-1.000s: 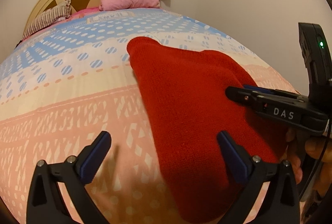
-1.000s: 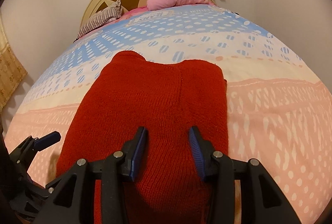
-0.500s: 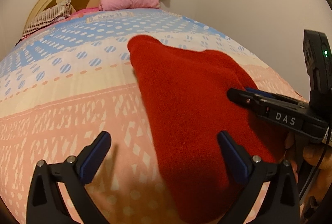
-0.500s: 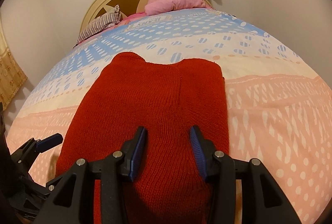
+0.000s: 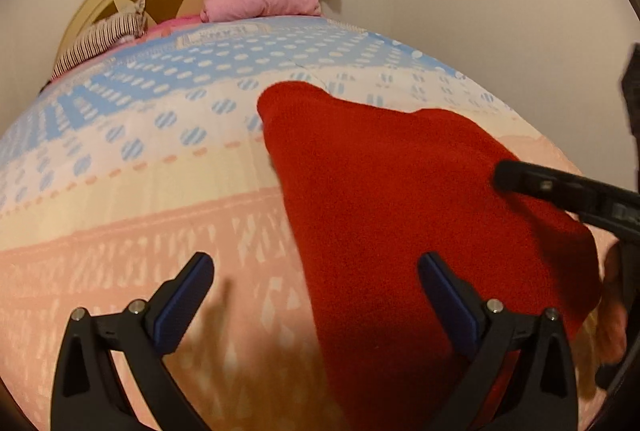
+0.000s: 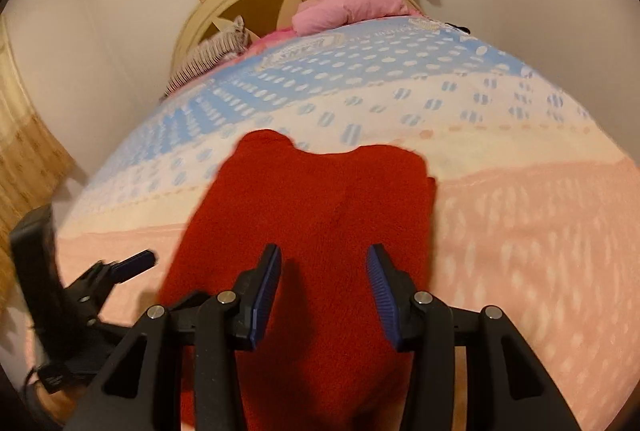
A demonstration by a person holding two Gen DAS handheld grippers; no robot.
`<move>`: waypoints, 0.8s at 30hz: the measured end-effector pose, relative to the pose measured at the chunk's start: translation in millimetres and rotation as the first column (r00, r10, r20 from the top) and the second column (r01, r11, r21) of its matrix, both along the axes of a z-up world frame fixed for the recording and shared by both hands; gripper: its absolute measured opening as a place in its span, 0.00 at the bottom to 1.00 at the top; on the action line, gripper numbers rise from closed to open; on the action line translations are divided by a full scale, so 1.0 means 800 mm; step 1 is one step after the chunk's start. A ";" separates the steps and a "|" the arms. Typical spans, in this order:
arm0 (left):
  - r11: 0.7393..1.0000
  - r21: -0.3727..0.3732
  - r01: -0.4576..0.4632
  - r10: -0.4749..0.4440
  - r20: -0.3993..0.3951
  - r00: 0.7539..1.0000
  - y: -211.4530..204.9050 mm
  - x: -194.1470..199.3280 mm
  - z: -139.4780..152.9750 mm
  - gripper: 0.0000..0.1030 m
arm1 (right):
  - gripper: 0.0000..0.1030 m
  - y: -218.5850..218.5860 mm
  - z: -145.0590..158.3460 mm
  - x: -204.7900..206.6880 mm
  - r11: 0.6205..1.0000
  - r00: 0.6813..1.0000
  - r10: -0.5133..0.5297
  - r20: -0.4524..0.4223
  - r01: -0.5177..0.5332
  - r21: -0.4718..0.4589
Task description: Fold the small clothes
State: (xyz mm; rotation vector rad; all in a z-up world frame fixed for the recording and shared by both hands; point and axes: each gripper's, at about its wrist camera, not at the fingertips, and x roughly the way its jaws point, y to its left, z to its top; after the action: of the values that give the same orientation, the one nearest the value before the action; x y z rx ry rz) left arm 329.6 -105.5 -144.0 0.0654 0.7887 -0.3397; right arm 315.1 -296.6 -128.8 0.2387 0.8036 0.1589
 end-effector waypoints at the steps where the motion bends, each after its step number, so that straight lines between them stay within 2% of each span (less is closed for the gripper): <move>1: 1.000 -0.009 0.003 -0.003 -0.004 1.000 0.001 0.000 -0.001 1.00 | 0.45 -0.004 -0.010 0.010 1.000 0.999 0.014 -0.045 -0.013 0.013; 6: 0.999 -0.054 0.010 -0.011 -0.026 1.000 0.003 0.000 -0.007 1.00 | 0.45 -0.009 -0.023 0.004 0.999 0.999 0.042 -0.004 -0.042 0.020; 10: 0.999 -0.041 0.003 -0.004 -0.017 1.000 0.001 -0.007 -0.005 1.00 | 0.45 -0.008 -0.025 -0.004 0.999 1.000 0.027 0.011 -0.027 0.018; 14: 0.999 -0.033 -0.014 0.014 0.000 1.000 0.002 -0.015 -0.002 1.00 | 0.49 -0.002 -0.023 -0.008 0.999 1.000 0.027 0.012 -0.027 -0.026; 16: 0.999 -0.045 -0.022 0.021 -0.006 1.000 0.005 -0.017 -0.002 1.00 | 0.51 -0.004 -0.022 -0.007 1.000 1.000 0.017 0.001 -0.017 -0.019; 18: 0.998 -0.064 -0.023 0.022 -0.022 1.000 0.008 -0.015 -0.005 1.00 | 0.62 -0.008 -0.025 -0.009 1.000 1.000 -0.002 -0.004 0.002 -0.014; 20: 0.996 -0.087 -0.015 0.011 -0.044 0.999 0.010 -0.014 -0.006 1.00 | 0.68 -0.017 -0.032 -0.008 1.000 0.999 -0.021 -0.030 0.021 0.022; 24: 0.993 -0.121 -0.005 -0.002 -0.057 0.998 0.014 -0.012 -0.009 1.00 | 0.68 -0.031 -0.024 -0.019 0.997 1.000 -0.024 -0.002 0.024 0.078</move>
State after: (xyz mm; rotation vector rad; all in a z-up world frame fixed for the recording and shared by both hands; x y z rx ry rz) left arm 319.7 -94.3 -151.0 -0.0592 0.8227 -0.3884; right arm 299.8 -321.7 -148.2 0.3222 0.7965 0.1678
